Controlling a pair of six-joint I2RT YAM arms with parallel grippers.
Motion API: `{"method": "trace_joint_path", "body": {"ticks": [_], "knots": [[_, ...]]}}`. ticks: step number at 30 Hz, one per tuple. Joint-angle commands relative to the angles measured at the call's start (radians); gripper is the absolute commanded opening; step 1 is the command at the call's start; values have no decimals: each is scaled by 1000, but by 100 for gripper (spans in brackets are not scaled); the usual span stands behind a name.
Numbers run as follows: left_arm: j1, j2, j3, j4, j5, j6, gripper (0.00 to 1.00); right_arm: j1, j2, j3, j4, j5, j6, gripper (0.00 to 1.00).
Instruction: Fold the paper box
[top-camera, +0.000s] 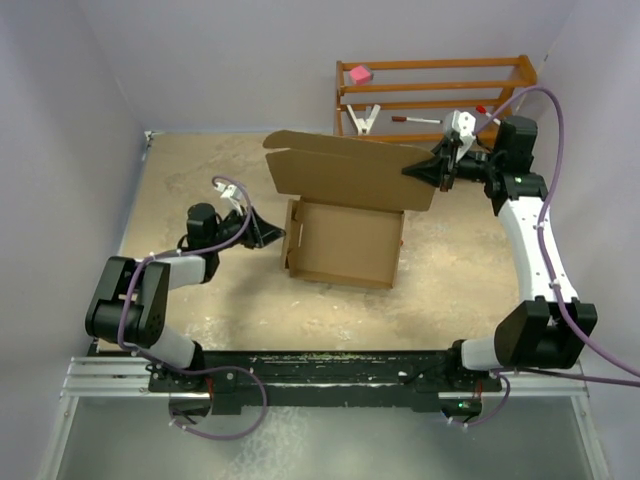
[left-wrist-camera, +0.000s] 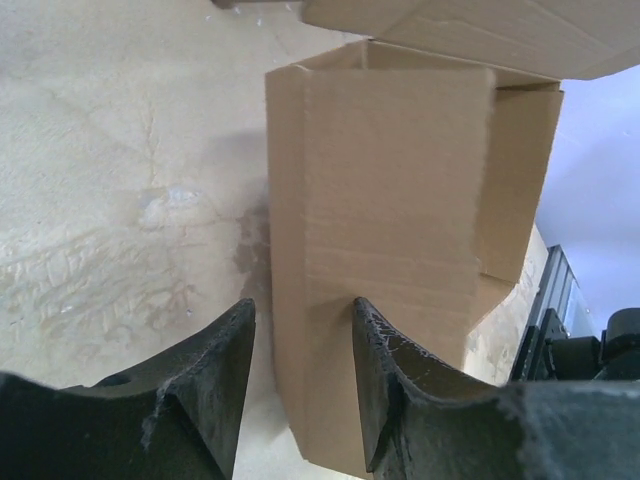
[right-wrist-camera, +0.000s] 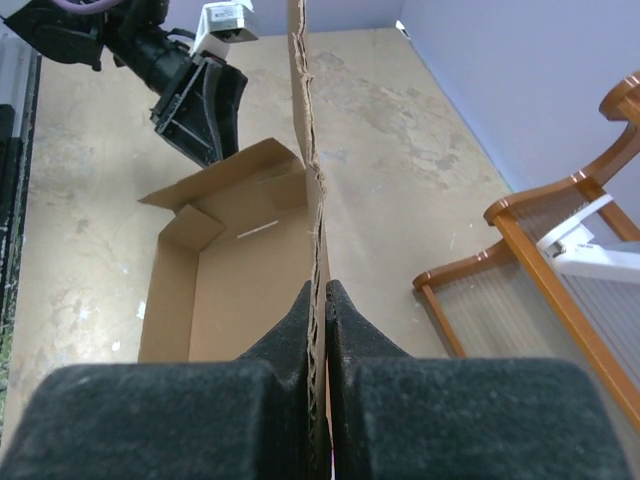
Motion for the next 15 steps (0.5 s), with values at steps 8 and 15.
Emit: {"method": "trace_joint_path", "body": {"ticks": [8,15], "knots": [[-53,19,28,57,21,-22,55,-4,25,2,-52,15,-6,0],[-84,43,65,11,6,-25,63,-3,38,5,-85,1,-6,0]]}}
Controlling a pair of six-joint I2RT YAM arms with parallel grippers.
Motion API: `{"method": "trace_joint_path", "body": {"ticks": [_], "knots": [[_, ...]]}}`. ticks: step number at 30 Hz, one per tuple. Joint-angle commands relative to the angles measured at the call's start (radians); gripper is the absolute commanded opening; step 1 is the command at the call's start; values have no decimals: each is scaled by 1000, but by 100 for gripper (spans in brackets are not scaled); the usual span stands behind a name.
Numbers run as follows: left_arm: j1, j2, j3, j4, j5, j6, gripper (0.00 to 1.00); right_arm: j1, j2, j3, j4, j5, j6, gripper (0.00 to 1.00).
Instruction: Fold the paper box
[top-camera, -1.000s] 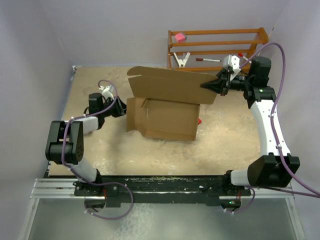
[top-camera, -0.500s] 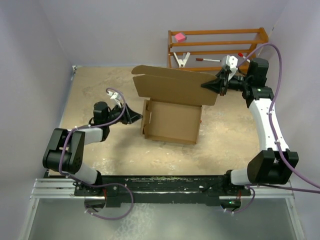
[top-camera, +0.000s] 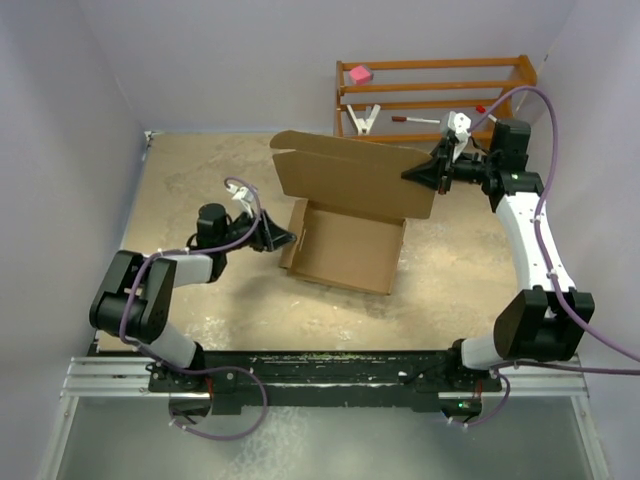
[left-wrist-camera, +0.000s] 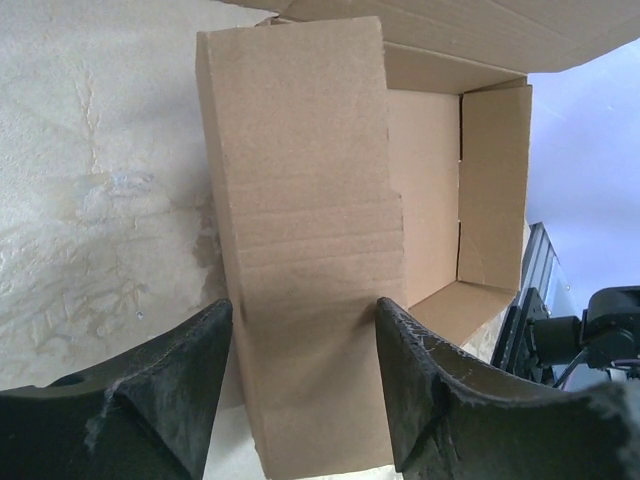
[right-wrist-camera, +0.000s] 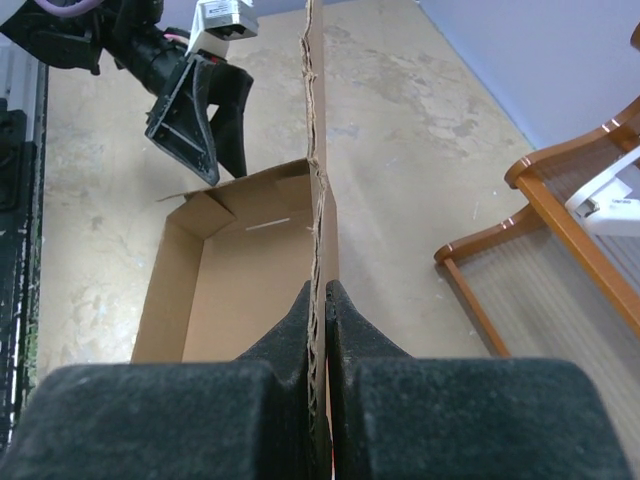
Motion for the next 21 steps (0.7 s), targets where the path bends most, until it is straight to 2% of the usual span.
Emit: {"method": "trace_joint_path", "body": {"ticks": [1,10,21], "knots": [[-18,14,64,-16,0,9,64,-1,-2,9,-31,-31,-5,0],[-31,32,121,-149,-43,51,64,2,5,9,-48,-39,-5,0],[-31,94,150,-116,34,-11,65,6,13,13,-62,-37,-5,0]]}}
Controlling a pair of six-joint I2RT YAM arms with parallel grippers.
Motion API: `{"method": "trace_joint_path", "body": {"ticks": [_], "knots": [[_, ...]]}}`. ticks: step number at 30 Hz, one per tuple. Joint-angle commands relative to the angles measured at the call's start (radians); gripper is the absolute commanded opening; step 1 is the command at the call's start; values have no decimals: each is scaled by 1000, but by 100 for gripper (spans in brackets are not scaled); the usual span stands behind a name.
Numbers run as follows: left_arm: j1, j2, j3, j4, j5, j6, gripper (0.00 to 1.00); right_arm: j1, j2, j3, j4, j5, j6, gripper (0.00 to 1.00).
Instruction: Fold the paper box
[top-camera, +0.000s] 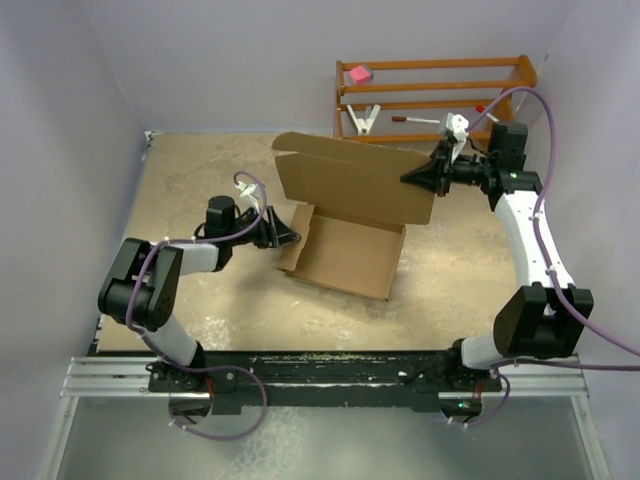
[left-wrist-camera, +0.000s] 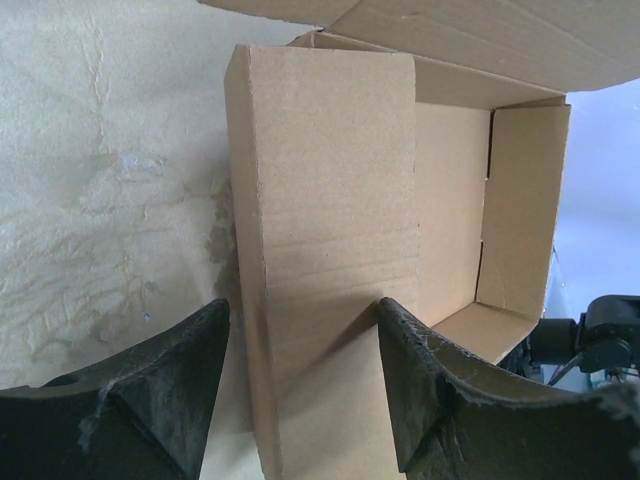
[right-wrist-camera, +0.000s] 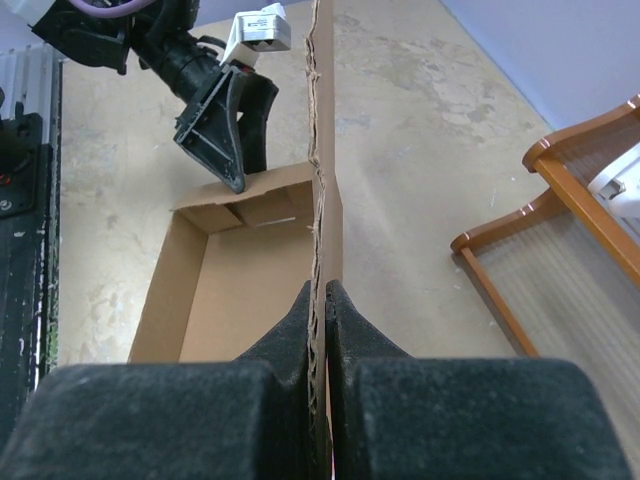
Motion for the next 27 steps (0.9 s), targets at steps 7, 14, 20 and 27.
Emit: {"method": "trace_joint_path", "body": {"ticks": [7,14,20,27], "knots": [[-7,-13,39,66,93,-83,65,8,7,16,-27,-26,-3,0],[-32,-30,138,-257,7,-24,68,23,13,17,-35,-6,-3,0],[-59,-49,151,-296,-12,-42,68,28,16,16,-34,9,-3,0],[-59,-56,162,-280,43,-87,69,30,24,16,-33,20,-3,0]]}}
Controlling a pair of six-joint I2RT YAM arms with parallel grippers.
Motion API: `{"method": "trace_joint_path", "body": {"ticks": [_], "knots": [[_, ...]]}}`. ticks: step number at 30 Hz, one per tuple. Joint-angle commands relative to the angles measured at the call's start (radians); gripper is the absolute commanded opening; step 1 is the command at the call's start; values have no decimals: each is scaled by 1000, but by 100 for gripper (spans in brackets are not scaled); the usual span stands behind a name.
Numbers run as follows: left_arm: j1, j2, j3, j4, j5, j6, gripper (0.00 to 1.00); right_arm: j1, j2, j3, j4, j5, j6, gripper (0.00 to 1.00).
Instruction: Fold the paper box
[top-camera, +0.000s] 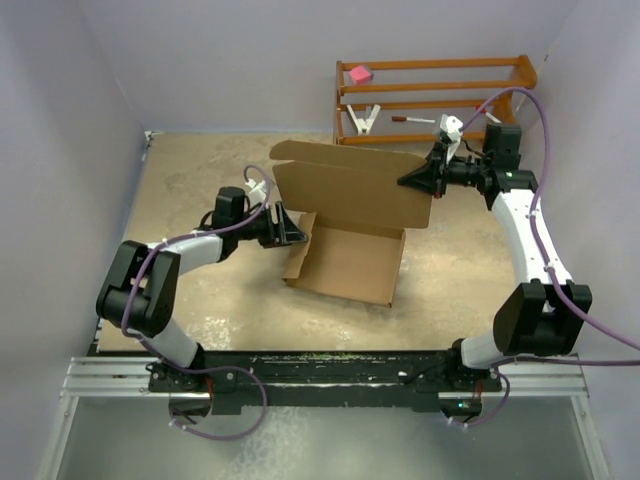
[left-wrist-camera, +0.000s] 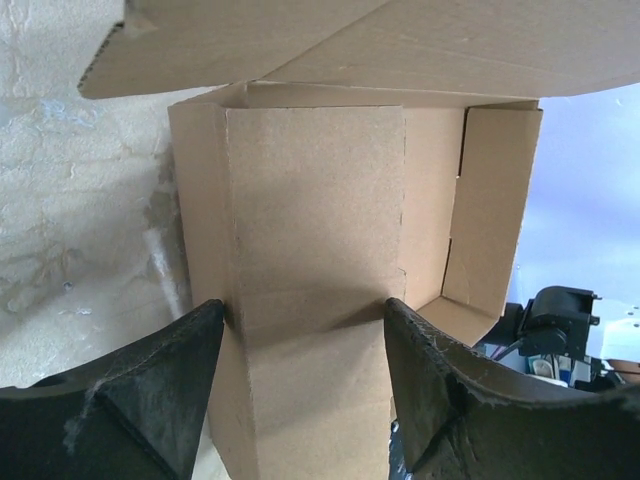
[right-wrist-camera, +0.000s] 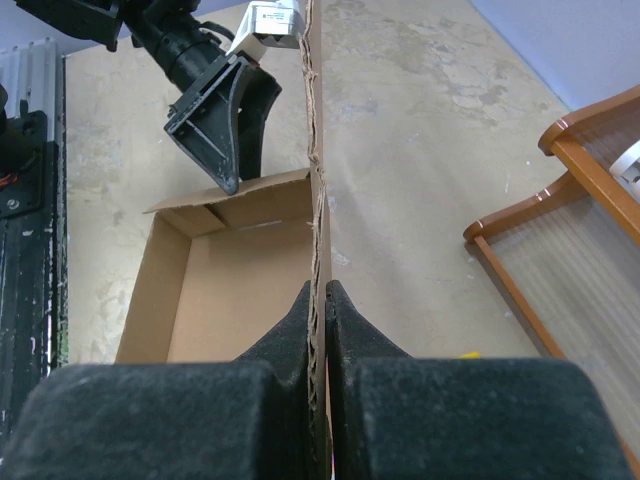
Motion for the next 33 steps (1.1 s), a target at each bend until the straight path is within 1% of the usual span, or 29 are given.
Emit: {"method": "trace_joint_path", "body": {"ticks": [1,5,11,13,16,23,33], "knots": [[-2,-20,39,26,63,-34,69,9,5,15,-4,-7,-3,0],[-1,-3,3,124,95,-96,69,9,8,16,-7,-5,-3,0],[7,8,-3,125,101,-121,70,9,11,18,-10,-7,-3,0],[8,10,1,96,87,-103,70,9,11,18,-13,-7,-3,0],[8,16,22,10,57,-52,70,9,11,19,-15,-7,-3,0],[-5,17,49,-84,19,5,68,9,14,21,-15,-10,-3,0],[-43,8,63,-119,-16,9,64,10,14,21,-15,-8,-3,0]]}}
